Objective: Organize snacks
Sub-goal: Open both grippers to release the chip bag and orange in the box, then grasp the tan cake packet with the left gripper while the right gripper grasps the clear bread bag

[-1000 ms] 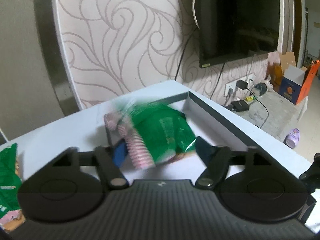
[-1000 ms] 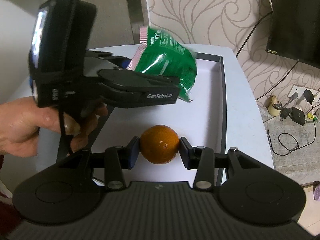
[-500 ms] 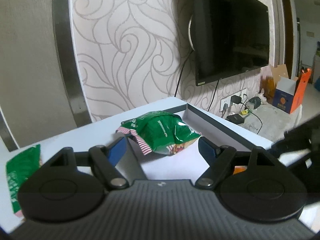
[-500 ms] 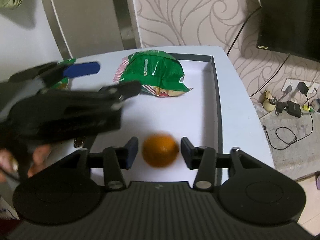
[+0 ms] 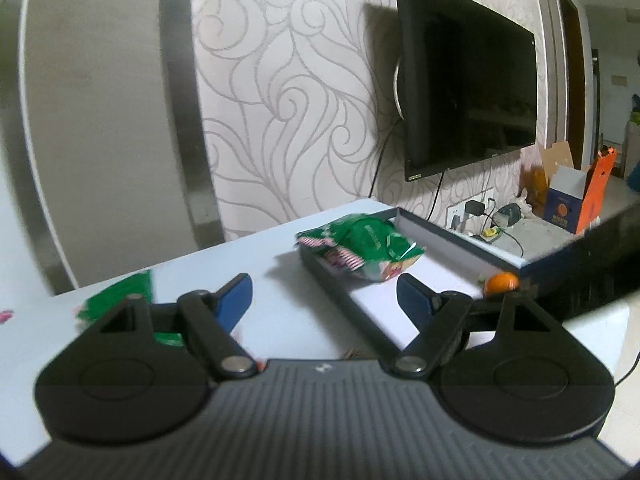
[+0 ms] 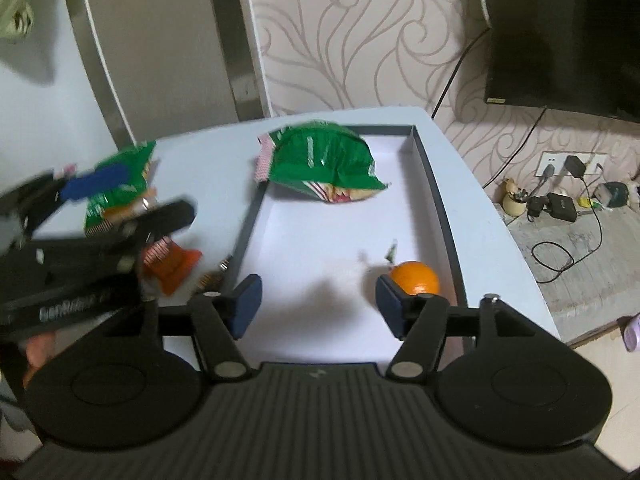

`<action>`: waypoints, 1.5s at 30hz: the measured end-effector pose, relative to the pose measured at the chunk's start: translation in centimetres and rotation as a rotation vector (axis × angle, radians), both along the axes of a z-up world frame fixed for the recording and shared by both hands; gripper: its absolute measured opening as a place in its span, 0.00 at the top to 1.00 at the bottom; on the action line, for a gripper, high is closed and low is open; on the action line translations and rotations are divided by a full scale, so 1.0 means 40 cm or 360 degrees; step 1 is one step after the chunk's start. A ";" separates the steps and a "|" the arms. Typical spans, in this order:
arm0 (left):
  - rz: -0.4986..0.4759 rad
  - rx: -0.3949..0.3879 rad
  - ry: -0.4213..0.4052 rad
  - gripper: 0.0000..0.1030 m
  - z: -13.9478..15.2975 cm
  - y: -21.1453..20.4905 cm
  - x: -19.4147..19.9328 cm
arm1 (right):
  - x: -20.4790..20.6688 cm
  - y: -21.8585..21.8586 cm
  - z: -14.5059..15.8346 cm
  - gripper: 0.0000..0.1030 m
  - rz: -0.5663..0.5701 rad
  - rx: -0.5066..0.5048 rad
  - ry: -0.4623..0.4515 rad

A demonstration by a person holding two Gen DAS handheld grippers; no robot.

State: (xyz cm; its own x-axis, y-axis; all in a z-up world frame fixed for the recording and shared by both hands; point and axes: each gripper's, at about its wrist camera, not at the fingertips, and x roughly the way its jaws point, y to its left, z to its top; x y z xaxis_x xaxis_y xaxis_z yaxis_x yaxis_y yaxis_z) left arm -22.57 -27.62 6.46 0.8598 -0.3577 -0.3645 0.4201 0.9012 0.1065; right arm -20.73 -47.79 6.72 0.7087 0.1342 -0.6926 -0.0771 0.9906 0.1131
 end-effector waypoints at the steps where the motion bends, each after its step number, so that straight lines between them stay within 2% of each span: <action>1: -0.0007 0.0007 0.0000 0.22 -0.001 0.021 -0.015 | -0.008 0.007 0.008 0.31 -0.0009 0.0008 -0.0013; 6: 0.0000 0.0071 -0.0014 0.22 -0.018 0.121 -0.072 | -0.039 0.065 0.039 0.30 -0.0005 0.0033 -0.0055; 10: 0.0069 0.0093 0.0002 0.22 -0.037 0.195 -0.086 | -0.049 0.127 0.031 0.30 0.0030 0.0054 -0.0037; 16: 0.0290 0.0075 0.0052 0.22 -0.064 0.297 -0.035 | -0.073 0.204 0.012 0.30 0.0101 0.0070 0.0011; 19: 0.0357 0.0091 0.0133 0.23 -0.099 0.333 0.014 | -0.085 0.231 0.010 0.31 0.0126 0.0069 0.0016; 24: 0.0338 0.0082 0.0222 0.23 -0.141 0.357 0.057 | -0.091 0.268 0.007 0.31 0.0181 0.0052 0.0022; 26: 0.0320 0.0080 0.0260 0.29 -0.147 0.362 0.070 | -0.092 0.283 0.005 0.31 0.0218 0.0037 0.0023; 30: 0.0230 0.0059 0.0288 0.61 -0.147 0.356 0.084 | -0.085 0.323 -0.003 0.31 0.0316 -0.0001 0.0036; 36: 0.0261 0.0006 0.0312 0.61 -0.143 0.388 0.074 | -0.051 0.408 -0.020 0.31 0.0540 -0.0116 0.0028; 43: 0.0304 0.0022 0.0324 0.61 -0.139 0.432 0.068 | 0.028 0.477 -0.067 0.30 0.0739 -0.0209 0.0083; 45: 0.0314 0.0024 0.0328 0.61 -0.138 0.438 0.066 | 0.049 0.488 -0.083 0.27 0.0768 -0.0239 0.0109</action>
State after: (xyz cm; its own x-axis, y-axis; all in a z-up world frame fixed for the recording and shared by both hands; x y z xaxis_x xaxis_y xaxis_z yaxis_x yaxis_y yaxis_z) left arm -19.94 -10.09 0.92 0.8196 -0.1841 -0.5426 0.2509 0.9667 0.0510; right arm -18.76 -28.26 3.42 0.5429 0.3305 -0.7720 -0.5270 0.8498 -0.0068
